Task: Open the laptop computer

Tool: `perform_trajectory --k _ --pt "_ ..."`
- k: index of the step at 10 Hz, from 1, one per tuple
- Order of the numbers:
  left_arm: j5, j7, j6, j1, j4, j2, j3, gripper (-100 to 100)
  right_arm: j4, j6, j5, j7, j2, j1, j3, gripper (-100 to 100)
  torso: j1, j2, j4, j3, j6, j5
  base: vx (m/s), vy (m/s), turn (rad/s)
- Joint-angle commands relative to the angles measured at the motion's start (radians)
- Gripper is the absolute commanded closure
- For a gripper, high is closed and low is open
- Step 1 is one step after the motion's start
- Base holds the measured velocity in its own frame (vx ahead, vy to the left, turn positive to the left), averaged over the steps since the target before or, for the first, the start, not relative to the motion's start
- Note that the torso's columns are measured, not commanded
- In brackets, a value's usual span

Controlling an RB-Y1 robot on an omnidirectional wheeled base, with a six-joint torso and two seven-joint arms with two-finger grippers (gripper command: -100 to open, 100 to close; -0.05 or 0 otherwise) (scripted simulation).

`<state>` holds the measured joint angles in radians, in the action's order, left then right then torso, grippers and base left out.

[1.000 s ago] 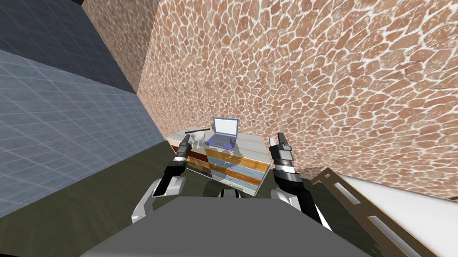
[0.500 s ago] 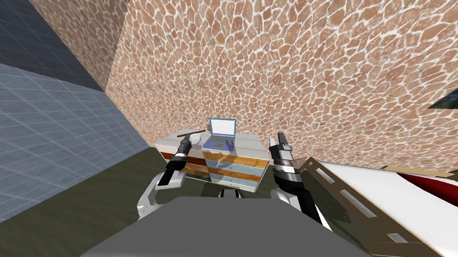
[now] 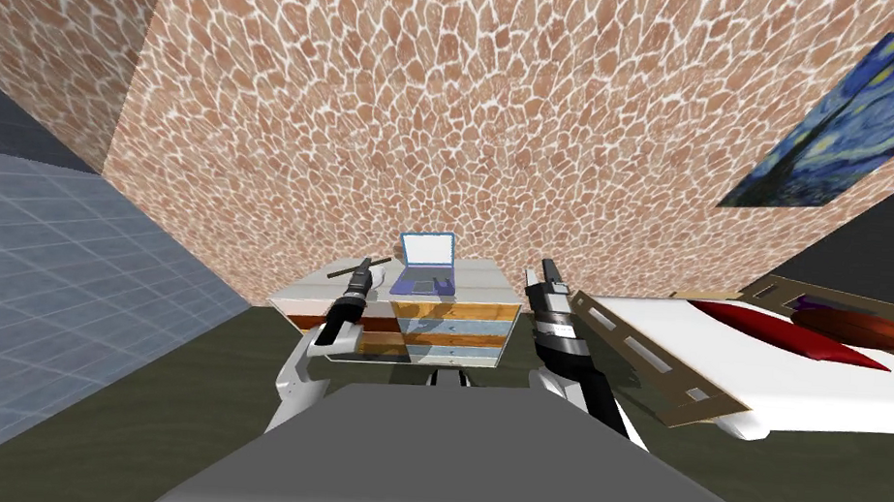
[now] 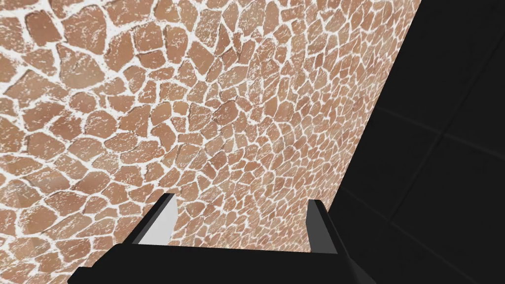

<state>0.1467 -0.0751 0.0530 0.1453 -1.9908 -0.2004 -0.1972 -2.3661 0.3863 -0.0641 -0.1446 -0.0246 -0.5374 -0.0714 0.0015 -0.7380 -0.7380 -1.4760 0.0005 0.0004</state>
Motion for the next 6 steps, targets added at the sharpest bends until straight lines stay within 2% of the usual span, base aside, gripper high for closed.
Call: perform_trajectory --k 1,2,3,4,6 --pt "0.028 -0.014 0.078 -0.070 0.052 -0.017 -0.019 -100 0.000 0.000 0.000 0.000 0.000 0.000 0.000 0 -0.001 0.000 0.000 0.000 -0.001 0.000 0.010 0.154 -0.362" --pt "0.038 -0.017 0.113 -0.100 0.072 -0.026 -0.025 -100 0.000 0.000 0.000 0.000 0.000 0.000 0.000 0 -0.002 0.001 0.000 0.000 0.000 -0.001 0.026 0.168 -0.332" --pt "0.038 -0.017 0.124 -0.100 0.072 -0.026 -0.025 -100 0.000 0.000 0.000 0.000 0.000 0.000 0.000 0 -0.001 0.002 0.001 -0.001 -0.001 0.000 0.015 0.115 -0.092" --pt "0.049 -0.019 0.159 -0.129 0.092 -0.034 -0.030 -100 0.000 0.000 0.000 0.000 0.000 0.000 0.000 0 -0.004 0.001 0.000 -0.001 -0.002 -0.001 0.012 0.079 -0.187" --pt "0.068 -0.020 0.221 -0.187 0.131 -0.053 -0.036 -100 0.000 0.000 0.000 0.000 0.000 0.000 0.000 0 -0.003 0.000 0.000 0.000 0.000 -0.001 0.005 0.097 -0.316"
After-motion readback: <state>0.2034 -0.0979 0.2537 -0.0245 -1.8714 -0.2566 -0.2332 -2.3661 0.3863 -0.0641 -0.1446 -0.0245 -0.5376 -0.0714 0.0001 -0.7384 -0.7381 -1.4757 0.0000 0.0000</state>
